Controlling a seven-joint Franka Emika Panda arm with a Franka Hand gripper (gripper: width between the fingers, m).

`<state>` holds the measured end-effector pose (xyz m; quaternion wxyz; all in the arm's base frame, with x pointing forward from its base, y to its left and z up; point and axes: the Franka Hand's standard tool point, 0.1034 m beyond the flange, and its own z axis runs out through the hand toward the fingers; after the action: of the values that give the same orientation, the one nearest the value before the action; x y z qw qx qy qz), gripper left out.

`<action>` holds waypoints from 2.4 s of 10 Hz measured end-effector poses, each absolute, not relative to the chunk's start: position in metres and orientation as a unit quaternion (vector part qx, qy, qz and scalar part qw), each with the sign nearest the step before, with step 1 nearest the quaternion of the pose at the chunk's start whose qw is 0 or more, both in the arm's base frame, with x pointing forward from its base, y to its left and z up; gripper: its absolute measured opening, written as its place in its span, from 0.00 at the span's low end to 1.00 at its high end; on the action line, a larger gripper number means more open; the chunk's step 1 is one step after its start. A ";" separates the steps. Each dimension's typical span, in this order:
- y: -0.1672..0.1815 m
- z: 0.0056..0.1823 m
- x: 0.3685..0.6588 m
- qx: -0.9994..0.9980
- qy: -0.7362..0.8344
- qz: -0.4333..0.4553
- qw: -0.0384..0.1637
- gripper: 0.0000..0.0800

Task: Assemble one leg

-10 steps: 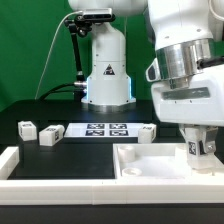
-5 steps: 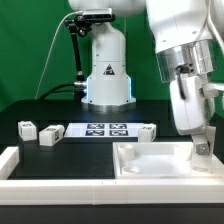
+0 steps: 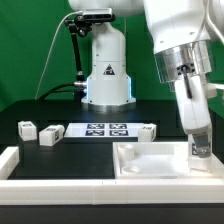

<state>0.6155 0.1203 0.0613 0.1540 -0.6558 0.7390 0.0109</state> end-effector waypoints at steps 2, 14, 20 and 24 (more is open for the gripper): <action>0.122 0.062 0.616 -0.750 0.644 -0.005 0.148 0.80; 0.125 0.064 0.620 -0.983 0.150 -0.064 0.087 0.67; 0.113 0.062 0.620 -0.976 0.191 -0.063 0.084 0.34; 0.112 0.060 0.616 -0.865 0.489 -0.045 0.106 0.34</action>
Offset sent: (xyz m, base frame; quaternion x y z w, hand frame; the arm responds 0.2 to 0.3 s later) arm 0.0087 0.0055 0.0004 -0.0410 0.0066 -0.3023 0.9523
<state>0.6163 0.1119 0.0601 0.1056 -0.8647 0.4891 -0.0448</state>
